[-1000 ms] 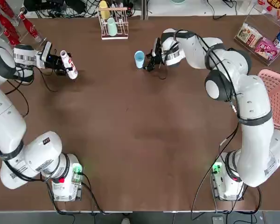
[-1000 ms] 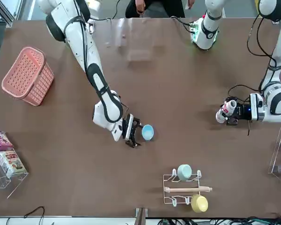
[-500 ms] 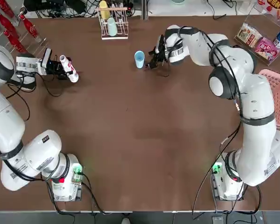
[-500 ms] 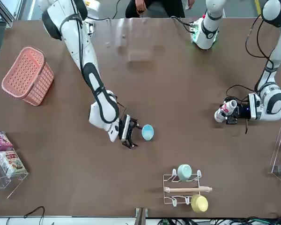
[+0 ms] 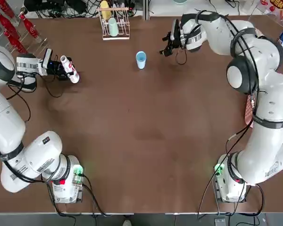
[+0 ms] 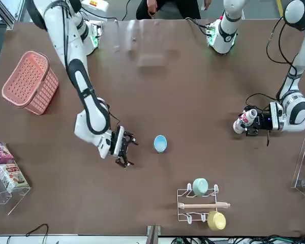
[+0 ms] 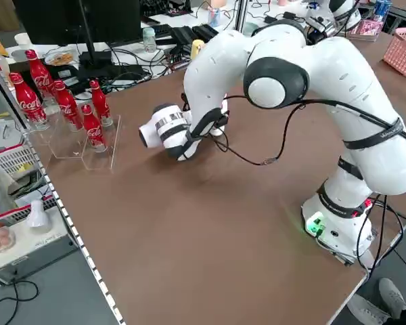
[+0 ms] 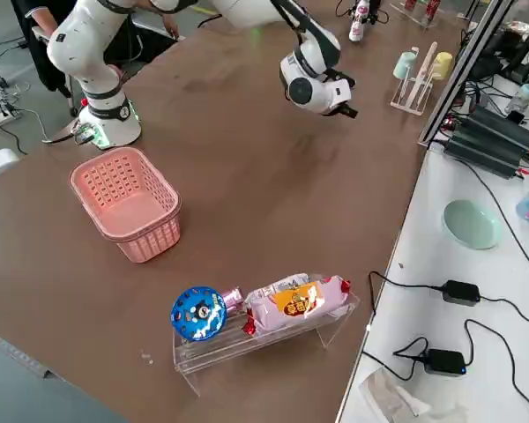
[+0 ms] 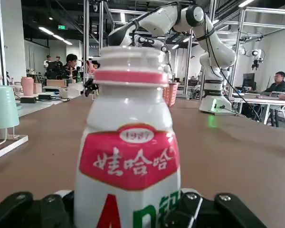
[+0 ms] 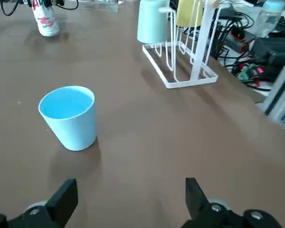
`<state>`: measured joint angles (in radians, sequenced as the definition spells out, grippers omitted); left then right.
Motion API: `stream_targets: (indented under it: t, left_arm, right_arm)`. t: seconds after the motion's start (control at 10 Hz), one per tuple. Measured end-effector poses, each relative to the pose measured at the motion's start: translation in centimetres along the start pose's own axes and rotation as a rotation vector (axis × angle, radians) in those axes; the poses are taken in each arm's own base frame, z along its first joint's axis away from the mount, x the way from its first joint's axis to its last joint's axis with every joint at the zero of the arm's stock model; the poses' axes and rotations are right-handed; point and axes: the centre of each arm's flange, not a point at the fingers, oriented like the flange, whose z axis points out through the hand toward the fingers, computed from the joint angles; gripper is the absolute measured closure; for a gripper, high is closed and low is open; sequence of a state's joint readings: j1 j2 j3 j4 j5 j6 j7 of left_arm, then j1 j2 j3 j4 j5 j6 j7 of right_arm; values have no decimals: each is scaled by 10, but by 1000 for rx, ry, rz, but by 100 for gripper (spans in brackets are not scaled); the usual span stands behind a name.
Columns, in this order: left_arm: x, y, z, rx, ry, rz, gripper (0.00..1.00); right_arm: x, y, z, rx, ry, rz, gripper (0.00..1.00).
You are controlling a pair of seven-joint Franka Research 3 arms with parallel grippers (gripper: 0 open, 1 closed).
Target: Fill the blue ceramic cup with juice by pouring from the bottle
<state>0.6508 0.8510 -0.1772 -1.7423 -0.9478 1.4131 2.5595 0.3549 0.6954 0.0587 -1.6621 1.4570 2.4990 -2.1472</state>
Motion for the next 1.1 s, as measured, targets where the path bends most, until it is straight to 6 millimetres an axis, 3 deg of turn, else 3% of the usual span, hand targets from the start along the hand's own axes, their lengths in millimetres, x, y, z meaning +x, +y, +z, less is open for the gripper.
stream_targets:
  t: [0.4, 0.5, 0.7, 1.1]
  left_arm:
    - [-8, -1, 0, 1, 5, -2, 40]
    - [-7, -2, -1, 1, 4, 2, 30]
    - [-6, -4, -2, 1, 2, 7, 1]
    - [-4, -3, -14, -20, -34, 15, 0]
  right_arm:
    - [8, 29, -49, 4, -174, -65, 0]
    - [14, 35, -60, -2, -223, -32, 0]
    - [29, 45, -80, -34, -318, 70, 0]
    - [57, 55, -104, -169, -468, 332, 0]
